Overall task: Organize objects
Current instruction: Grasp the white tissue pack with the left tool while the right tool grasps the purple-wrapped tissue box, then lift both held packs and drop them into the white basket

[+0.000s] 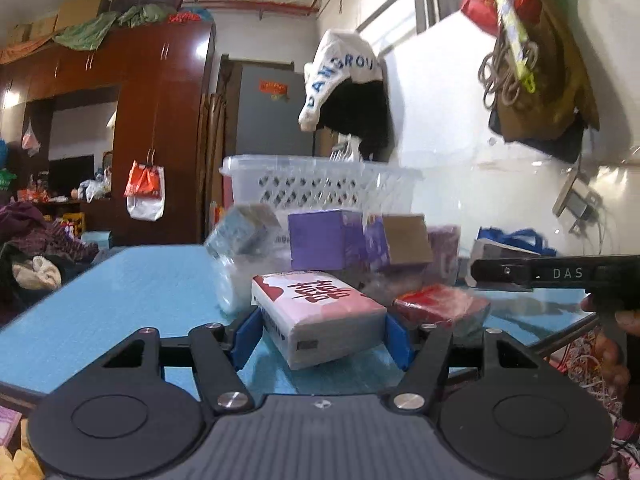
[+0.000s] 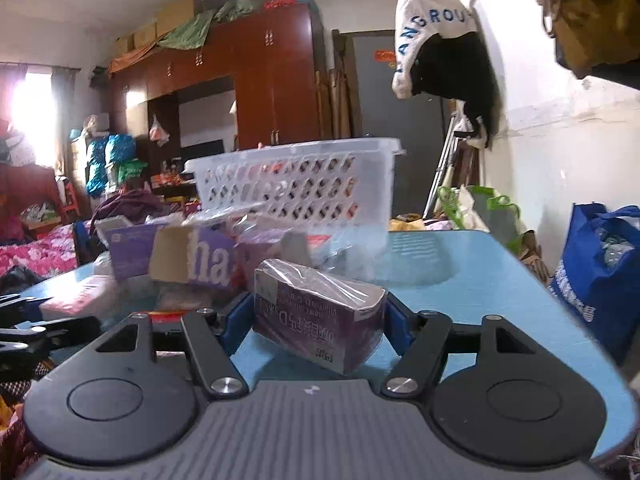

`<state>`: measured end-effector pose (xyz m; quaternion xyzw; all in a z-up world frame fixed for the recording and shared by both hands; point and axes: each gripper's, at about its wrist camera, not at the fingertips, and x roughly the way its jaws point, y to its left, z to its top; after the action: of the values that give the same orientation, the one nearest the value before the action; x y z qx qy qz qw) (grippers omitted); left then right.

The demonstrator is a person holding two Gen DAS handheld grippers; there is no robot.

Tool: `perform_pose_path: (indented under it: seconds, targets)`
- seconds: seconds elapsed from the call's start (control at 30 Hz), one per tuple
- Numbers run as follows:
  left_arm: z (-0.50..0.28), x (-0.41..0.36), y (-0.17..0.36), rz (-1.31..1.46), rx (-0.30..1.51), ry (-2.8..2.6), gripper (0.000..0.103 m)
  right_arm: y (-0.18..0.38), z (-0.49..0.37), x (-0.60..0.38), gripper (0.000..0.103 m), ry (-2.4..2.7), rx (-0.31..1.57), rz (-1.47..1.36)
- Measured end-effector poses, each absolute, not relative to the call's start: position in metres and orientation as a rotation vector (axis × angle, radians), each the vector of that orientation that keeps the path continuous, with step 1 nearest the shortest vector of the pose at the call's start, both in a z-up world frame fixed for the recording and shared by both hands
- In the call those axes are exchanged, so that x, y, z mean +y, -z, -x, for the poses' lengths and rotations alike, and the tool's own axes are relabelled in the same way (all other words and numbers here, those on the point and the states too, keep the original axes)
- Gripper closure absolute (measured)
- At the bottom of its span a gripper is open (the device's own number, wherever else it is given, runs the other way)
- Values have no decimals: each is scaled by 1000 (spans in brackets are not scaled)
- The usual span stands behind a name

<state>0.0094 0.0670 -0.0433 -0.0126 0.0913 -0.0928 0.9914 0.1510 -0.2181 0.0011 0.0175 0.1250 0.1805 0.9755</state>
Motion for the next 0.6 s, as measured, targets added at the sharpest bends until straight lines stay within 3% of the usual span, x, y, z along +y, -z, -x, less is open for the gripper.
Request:
perform_pose_path:
  seconds: [0.6]
  targets:
    - [-19, 85, 26, 76, 176, 161, 44, -9, -162, -235, 33, -362, 257, -81]
